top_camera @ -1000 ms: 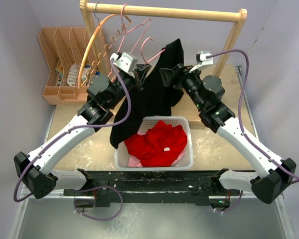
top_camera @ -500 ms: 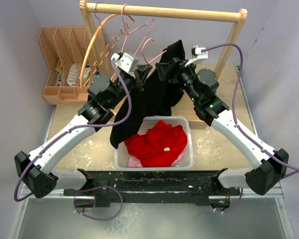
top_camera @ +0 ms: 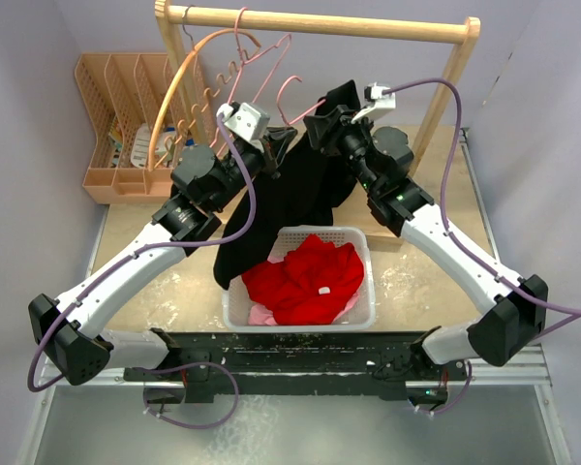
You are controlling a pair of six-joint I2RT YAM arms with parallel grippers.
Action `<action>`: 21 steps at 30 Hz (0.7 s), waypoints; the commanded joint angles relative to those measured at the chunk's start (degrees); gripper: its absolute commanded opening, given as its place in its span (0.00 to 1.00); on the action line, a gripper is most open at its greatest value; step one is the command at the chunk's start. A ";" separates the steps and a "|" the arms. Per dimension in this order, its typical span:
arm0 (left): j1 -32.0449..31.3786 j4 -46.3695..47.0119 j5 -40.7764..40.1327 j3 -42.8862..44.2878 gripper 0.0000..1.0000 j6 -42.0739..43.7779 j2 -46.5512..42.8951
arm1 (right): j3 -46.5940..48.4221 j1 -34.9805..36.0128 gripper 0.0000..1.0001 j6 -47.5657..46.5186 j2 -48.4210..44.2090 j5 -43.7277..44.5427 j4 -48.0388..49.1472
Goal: Remove the t-shirt from the hanger
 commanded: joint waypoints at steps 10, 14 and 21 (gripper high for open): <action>-0.14 2.20 -0.82 2.31 0.00 0.32 -1.93 | 0.64 -0.38 0.00 -1.60 -2.98 6.01 0.56; -0.14 1.19 -0.97 2.32 0.00 0.86 -2.03 | -0.84 -0.38 0.00 -2.88 -4.99 9.54 0.41; -0.18 -2.02 -1.85 2.28 0.00 3.09 -3.56 | -1.26 -0.50 0.00 -7.23 -8.20 18.77 -0.83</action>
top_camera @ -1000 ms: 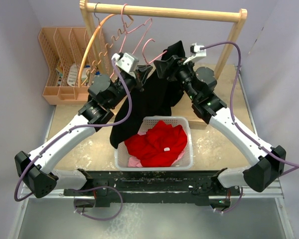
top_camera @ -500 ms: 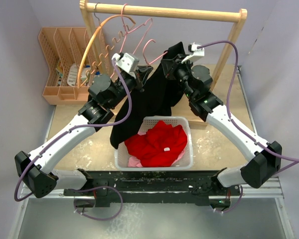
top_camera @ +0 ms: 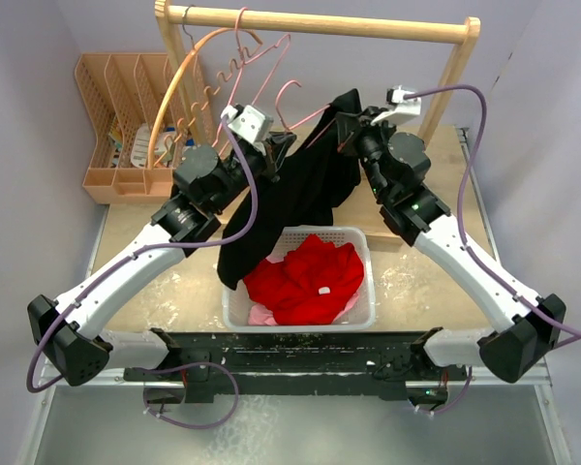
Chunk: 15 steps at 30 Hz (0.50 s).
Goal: Remove the t-shirt from the hanger
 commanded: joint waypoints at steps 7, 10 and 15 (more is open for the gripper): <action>-0.17 -6.12 6.12 3.10 0.00 3.65 -6.35 | 4.09 -1.99 0.00 -8.77 -0.43 19.73 0.12; -0.18 -8.73 7.85 1.68 0.00 3.72 -8.65 | 4.98 -4.73 0.00 -8.58 0.54 20.90 -0.03; -0.12 -13.02 9.87 1.26 0.00 3.46 -9.80 | 8.01 -7.82 0.00 -7.84 2.12 19.55 -0.94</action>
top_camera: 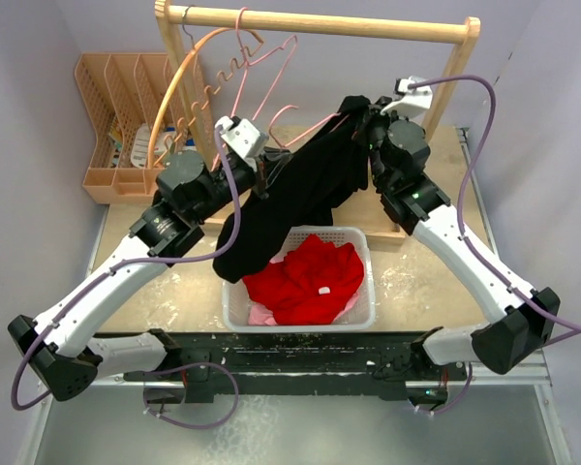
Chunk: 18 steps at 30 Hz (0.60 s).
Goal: Remove the t-shirt from the hanger
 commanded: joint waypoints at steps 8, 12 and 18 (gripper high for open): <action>0.18 -8.48 3.22 1.53 0.00 1.05 -0.60 | 7.98 -5.85 0.00 -3.33 -0.42 5.31 2.03; 0.21 -8.35 5.09 0.90 0.00 0.56 1.15 | 9.40 -5.85 0.00 -3.94 -0.34 4.64 1.11; 0.16 -6.60 8.72 -0.87 0.00 0.58 0.13 | 9.13 -6.48 0.00 -4.60 0.13 7.09 0.19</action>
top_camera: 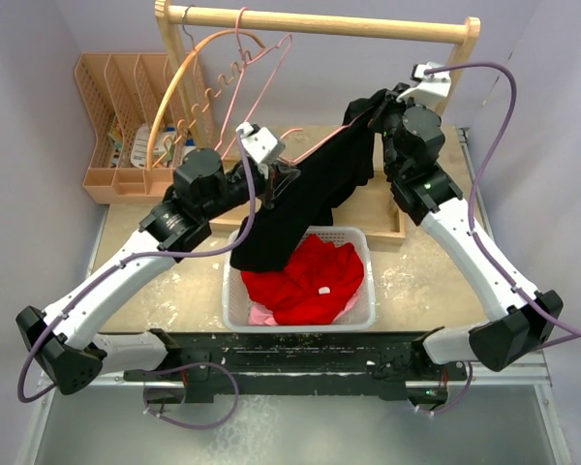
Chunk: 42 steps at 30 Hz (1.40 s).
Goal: Remove the t-shirt from the hanger
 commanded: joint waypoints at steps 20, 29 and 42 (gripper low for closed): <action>0.12 2.95 5.11 -3.48 0.00 1.12 -7.52 | -0.06 -7.65 0.00 1.66 -2.56 -1.78 -1.25; 0.13 12.18 -0.91 3.66 0.00 -2.45 -1.62 | -8.35 -6.55 0.00 5.20 -6.34 -14.39 -2.09; 0.32 8.26 -5.97 20.94 0.00 -2.63 12.60 | -15.26 4.61 0.00 -0.27 -12.39 -18.59 -1.93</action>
